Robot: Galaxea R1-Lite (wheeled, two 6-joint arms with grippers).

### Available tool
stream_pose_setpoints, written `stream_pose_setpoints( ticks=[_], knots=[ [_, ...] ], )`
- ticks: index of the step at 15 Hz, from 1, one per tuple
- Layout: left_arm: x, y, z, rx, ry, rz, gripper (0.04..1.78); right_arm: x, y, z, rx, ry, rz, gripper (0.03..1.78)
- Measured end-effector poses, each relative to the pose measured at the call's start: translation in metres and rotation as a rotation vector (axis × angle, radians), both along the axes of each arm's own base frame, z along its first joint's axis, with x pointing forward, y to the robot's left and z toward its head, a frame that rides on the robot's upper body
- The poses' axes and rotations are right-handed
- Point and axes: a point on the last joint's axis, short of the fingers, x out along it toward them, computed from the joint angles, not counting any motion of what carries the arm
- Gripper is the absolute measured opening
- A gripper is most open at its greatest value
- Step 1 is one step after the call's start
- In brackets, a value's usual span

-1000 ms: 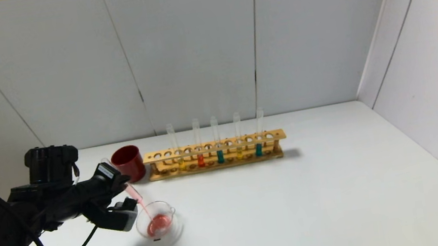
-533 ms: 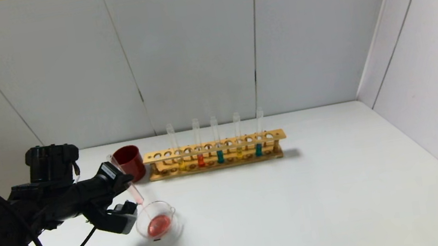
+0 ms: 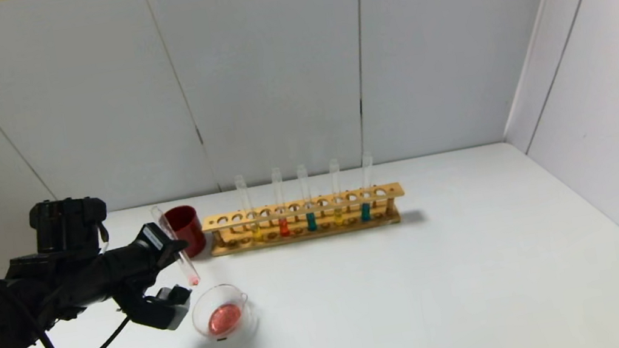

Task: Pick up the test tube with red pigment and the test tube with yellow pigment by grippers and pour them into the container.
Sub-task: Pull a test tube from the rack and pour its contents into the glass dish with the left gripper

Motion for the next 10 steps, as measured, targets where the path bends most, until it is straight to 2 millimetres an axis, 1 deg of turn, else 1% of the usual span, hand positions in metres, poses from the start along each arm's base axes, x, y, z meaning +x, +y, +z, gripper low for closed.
stream_pose_setpoints(
  ticks=[3, 10],
  knots=[
    [-0.001, -0.001, 0.005, 0.033, -0.032, -0.025, 0.30, 0.000, 0.000, 0.000, 0.000, 0.000, 0.000, 1.75],
    [-0.005, -0.011, 0.013, 0.083, -0.084, -0.084, 0.30, 0.000, 0.000, 0.000, 0.000, 0.000, 0.000, 1.75]
  ],
)
